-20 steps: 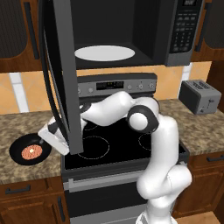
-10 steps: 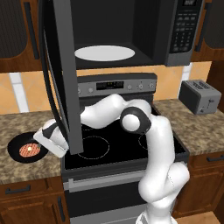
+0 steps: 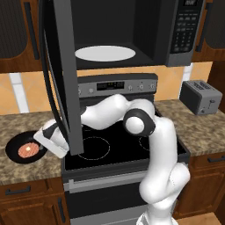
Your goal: Open the microwave, place the bowl with waffle inside the microwave, then close the microwave door and turn it on.
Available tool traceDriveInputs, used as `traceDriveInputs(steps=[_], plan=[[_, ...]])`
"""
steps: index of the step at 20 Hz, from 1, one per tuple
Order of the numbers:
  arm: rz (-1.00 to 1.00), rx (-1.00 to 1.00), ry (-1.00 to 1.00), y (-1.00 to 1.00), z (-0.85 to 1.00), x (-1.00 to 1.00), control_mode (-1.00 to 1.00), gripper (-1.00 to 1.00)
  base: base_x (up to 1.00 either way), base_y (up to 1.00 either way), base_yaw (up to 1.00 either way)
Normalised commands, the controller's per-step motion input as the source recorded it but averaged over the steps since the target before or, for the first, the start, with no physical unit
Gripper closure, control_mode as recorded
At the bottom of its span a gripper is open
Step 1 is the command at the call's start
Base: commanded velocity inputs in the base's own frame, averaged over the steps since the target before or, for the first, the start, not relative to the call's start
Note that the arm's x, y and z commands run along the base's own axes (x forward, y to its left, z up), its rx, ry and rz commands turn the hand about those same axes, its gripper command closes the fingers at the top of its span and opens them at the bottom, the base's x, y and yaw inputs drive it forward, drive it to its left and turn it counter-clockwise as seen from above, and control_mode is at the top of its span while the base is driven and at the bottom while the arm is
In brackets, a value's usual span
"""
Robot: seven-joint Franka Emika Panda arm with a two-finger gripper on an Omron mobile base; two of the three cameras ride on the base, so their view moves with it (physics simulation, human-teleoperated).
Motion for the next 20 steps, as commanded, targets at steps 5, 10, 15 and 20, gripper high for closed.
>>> traceDriveInputs(steps=[5, 10, 15, 20], plan=[[-0.1, 0.14, -0.11, -0.88, 0.25, -0.26, -1.0, 1.0, 0.0, 0.0, 0.0], [-0.2, 0.08, -0.01, -1.0, 0.34, -0.01, -1.0, 1.0, 0.0, 0.0, 0.0], [-0.25, 0.07, 0.0, -1.0, 0.83, -0.02, -1.0, 1.0, 0.0, 0.0, 0.0], [-0.25, 0.07, 0.0, -0.97, 0.99, -0.12, -1.0, 1.0, 0.0, 0.0, 0.0]])
